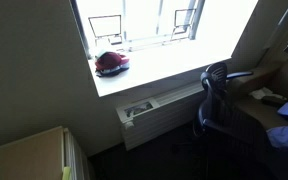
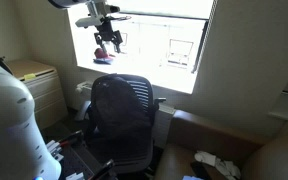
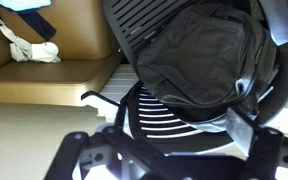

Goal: Take the blue shirt off the couch and hang it on the chair armrest

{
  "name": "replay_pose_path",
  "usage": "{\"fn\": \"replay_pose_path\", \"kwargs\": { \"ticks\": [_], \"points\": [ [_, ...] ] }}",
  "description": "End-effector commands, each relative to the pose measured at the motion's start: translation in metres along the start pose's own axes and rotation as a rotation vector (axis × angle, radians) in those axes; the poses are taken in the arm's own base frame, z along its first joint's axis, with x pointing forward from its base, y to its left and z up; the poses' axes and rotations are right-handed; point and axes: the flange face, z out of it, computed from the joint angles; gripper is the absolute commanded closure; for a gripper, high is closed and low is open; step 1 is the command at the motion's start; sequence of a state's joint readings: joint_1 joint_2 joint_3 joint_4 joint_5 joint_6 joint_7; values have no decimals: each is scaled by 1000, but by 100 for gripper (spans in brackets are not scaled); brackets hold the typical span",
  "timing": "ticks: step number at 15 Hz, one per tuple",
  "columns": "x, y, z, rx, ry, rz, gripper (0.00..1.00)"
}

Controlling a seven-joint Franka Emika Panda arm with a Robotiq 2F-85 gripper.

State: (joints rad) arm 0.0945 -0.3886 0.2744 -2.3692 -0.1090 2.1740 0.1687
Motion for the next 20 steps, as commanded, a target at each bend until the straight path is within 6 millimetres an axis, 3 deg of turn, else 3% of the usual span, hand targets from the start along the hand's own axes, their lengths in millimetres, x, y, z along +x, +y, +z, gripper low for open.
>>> {"fn": "replay_pose_path", "kwargs": {
  "ticks": [1, 7, 10, 15, 16, 17, 18, 20],
  "points": [
    [0, 0, -1, 0, -1, 0, 0],
    [6, -7, 4, -40, 46, 18, 0],
    [9, 10, 75, -140, 19, 200, 0],
    [-49, 47, 190, -325, -132, 423, 0],
    [-63, 47, 214, -360, -174, 465, 0],
    [-45, 44, 178, -327, -130, 410, 0],
    [-56, 46, 197, -349, -161, 440, 0],
    [-64, 45, 215, -360, -194, 460, 0]
  ]
}}
